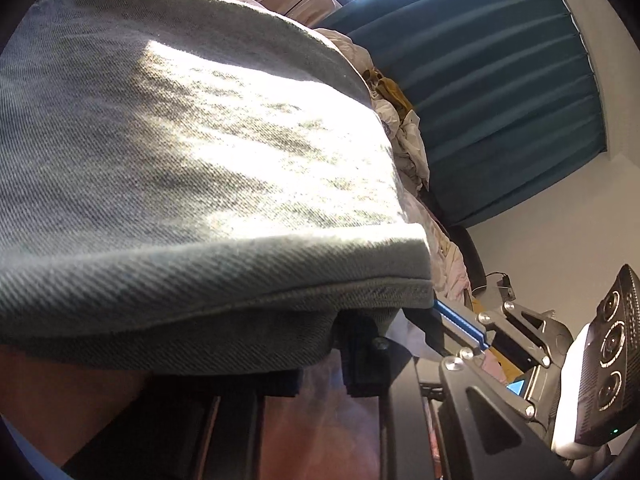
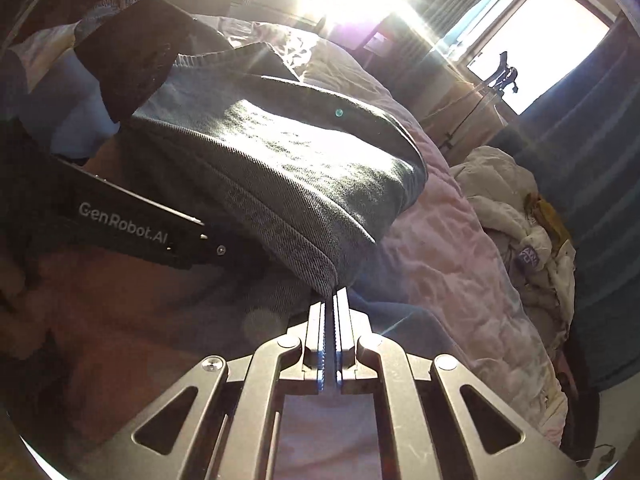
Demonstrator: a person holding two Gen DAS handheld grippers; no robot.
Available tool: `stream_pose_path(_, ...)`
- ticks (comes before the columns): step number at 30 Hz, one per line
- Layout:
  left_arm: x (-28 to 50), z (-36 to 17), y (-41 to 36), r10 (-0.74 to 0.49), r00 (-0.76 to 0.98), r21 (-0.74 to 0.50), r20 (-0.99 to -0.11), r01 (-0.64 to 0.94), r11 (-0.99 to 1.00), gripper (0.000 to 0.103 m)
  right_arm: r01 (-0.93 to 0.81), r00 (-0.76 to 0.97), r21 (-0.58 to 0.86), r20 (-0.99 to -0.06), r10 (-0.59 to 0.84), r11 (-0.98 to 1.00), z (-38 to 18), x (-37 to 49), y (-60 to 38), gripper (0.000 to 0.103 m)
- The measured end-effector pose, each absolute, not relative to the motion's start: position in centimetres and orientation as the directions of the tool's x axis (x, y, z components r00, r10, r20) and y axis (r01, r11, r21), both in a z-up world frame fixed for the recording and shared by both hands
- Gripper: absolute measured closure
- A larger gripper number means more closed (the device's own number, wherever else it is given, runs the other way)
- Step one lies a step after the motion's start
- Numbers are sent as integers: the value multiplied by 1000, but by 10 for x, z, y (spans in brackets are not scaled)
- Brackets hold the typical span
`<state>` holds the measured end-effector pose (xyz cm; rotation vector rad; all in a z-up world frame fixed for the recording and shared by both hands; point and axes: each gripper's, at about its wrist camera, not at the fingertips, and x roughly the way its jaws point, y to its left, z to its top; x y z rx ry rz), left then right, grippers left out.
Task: Fold clothes
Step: 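Lay the folded jeans on the duvet and open both grippers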
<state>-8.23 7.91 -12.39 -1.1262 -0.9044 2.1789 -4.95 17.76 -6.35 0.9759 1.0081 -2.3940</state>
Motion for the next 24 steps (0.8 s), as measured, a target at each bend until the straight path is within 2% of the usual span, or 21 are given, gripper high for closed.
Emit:
stream_pose_path(14,-84,-120,85,696,-531,-753,-484,-152,-640,91,642,-615,-396,-778,-131,-656,-67,-36,172,101)
stream_pose_path(18,-80,-118,89,708,-527,-757,-471,-171,-631,91,592,-658,-426,-746,-105,-684,-64,-36,174,101)
stream_pose_path(24,-64,-109,112,737,-487,-717,-468,-278,-639,90,432,-714,-378,-698,-55,-819,-42,-59,194,101)
